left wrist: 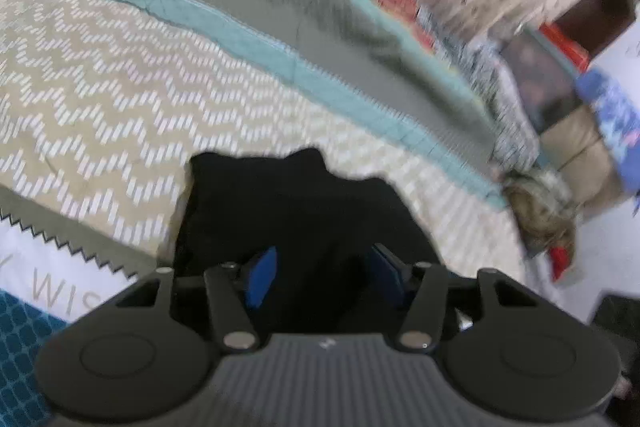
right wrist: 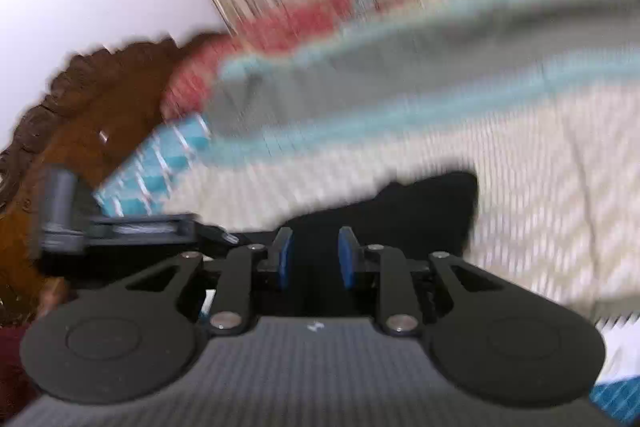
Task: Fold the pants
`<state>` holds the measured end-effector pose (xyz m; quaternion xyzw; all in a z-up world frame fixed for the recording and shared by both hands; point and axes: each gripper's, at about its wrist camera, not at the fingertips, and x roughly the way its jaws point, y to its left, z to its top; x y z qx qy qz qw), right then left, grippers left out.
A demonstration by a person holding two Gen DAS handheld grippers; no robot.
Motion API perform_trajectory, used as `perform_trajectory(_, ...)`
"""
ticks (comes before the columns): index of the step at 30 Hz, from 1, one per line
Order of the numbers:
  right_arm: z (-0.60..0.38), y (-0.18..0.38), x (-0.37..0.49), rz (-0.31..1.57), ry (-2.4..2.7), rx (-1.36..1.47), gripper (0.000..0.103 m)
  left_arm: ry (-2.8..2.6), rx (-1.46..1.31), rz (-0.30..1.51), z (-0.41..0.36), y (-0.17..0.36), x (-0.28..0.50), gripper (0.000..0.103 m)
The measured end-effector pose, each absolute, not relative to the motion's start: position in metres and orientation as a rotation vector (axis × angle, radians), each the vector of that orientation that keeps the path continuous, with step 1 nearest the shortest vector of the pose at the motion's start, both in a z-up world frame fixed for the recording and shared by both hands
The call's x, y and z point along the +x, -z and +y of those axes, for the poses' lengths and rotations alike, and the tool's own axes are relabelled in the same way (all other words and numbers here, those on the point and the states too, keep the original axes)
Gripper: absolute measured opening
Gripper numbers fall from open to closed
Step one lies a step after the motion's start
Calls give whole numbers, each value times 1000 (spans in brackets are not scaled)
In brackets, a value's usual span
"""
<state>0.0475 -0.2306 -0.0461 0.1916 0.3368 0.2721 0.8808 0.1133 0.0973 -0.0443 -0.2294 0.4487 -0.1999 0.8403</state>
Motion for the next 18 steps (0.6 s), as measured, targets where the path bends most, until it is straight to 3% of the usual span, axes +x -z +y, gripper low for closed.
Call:
perform_trajectory(2, -230, 72, 54, 812, -522, 395, 1, 372, -346, 1016, 85, 62, 110, 37)
perform_trajectory(3, -232, 87, 51, 843, -518, 426, 1, 363, -303, 1018, 80, 68, 106, 36)
perform_trajectory(9, -226, 78, 40, 837, -521, 375, 1, 350, -80, 933, 57, 62, 85, 39)
perform_trajectory(11, -220, 74, 41, 827, -525, 365, 2, 352, -105, 943, 63, 52, 84, 47)
perform_trajectory(13, -229, 65, 35, 792, -553, 437, 12, 358, -175, 905, 80, 38, 78, 60)
perform_trajectory(14, -238, 58, 28, 756, -565, 466, 28, 352, -199, 876, 89, 32, 74, 72)
perform_trajectory(15, -251, 54, 18, 717, -562, 486, 55, 339, -221, 853, 99, 27, 71, 81)
perform_trajectory(16, -259, 50, 11, 678, -542, 493, 69, 322, -245, 848, 108, 27, 72, 98)
perform_trajectory(17, -268, 47, 4, 631, -513, 497, 83, 307, -286, 854, 119, 30, 73, 101)
perform_trajectory(18, -274, 48, 1, 607, -492, 499, 82, 305, -333, 871, 128, 35, 76, 101)
